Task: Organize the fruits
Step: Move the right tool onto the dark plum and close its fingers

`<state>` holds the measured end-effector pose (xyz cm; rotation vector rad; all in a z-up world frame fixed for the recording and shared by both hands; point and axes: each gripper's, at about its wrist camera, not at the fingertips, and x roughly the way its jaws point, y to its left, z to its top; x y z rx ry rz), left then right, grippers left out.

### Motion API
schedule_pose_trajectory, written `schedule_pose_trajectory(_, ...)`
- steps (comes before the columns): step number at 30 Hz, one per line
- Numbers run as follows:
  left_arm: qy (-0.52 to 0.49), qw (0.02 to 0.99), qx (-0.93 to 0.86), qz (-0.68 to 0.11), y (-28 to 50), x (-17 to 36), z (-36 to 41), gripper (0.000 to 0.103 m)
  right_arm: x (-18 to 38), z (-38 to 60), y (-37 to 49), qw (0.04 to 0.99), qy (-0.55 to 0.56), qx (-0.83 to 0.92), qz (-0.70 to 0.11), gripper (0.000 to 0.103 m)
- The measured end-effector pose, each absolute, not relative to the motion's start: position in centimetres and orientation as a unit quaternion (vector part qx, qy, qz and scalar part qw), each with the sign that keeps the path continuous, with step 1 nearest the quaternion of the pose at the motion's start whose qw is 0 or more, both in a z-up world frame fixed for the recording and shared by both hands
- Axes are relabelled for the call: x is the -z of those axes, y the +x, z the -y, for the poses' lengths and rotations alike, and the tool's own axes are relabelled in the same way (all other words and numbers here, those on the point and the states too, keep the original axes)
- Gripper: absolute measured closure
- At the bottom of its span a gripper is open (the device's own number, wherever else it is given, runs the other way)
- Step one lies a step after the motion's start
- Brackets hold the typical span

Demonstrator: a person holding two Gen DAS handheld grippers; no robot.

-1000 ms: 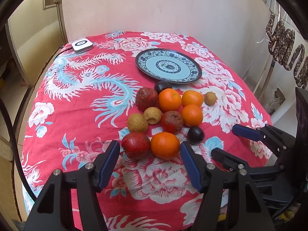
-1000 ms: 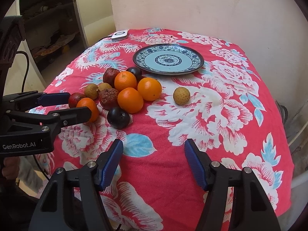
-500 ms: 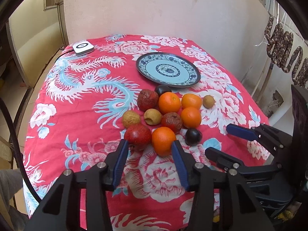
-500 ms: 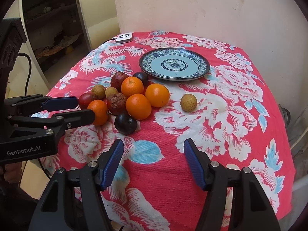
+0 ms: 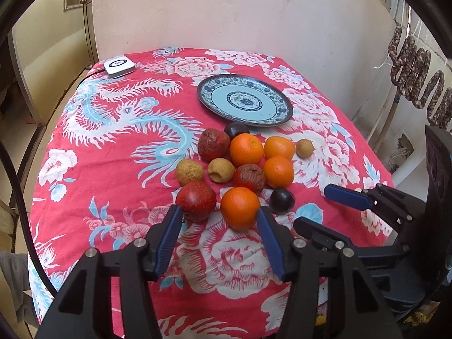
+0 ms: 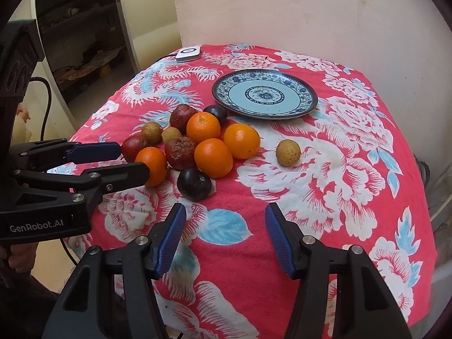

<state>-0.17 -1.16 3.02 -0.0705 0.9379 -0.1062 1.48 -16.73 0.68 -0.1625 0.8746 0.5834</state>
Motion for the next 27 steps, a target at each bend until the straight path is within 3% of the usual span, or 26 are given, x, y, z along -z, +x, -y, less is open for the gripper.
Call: schedule_pose_trajectory(27,-0.031,0.892,0.082,-0.444,-0.7,-3.3,2.5,0.043,-0.4,17.6,1.4,0.863,-0.062,-0.275,-0.420,0.043)
